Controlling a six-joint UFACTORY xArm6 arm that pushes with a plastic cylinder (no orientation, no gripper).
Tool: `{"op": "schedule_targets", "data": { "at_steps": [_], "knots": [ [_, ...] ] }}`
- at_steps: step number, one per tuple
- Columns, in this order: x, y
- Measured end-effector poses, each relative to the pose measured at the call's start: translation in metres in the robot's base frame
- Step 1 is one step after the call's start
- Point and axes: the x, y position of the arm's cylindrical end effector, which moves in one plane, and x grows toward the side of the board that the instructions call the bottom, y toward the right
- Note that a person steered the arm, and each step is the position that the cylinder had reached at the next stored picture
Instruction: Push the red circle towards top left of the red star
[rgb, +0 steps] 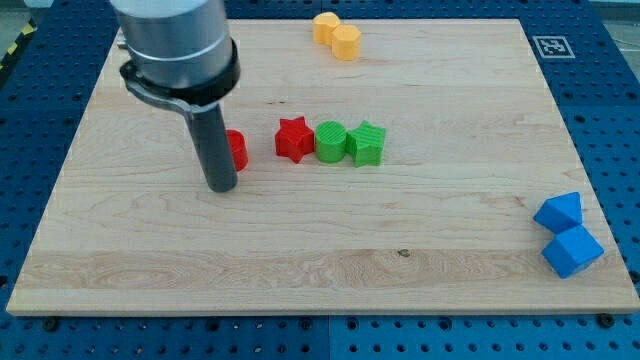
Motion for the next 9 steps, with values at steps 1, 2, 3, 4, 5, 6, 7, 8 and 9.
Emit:
{"op": "schedule_targets", "data": {
  "at_steps": [1, 2, 3, 4, 5, 6, 7, 8, 9],
  "knots": [
    [-0.023, 0.005],
    [-0.023, -0.001],
    [-0.025, -0.032],
    [-0.048, -0.039],
    [-0.048, -0.026],
    [-0.048, -0.014],
    [-0.048, -0.004],
    [-0.049, -0.004],
    [-0.049, -0.003]
  ]
}}
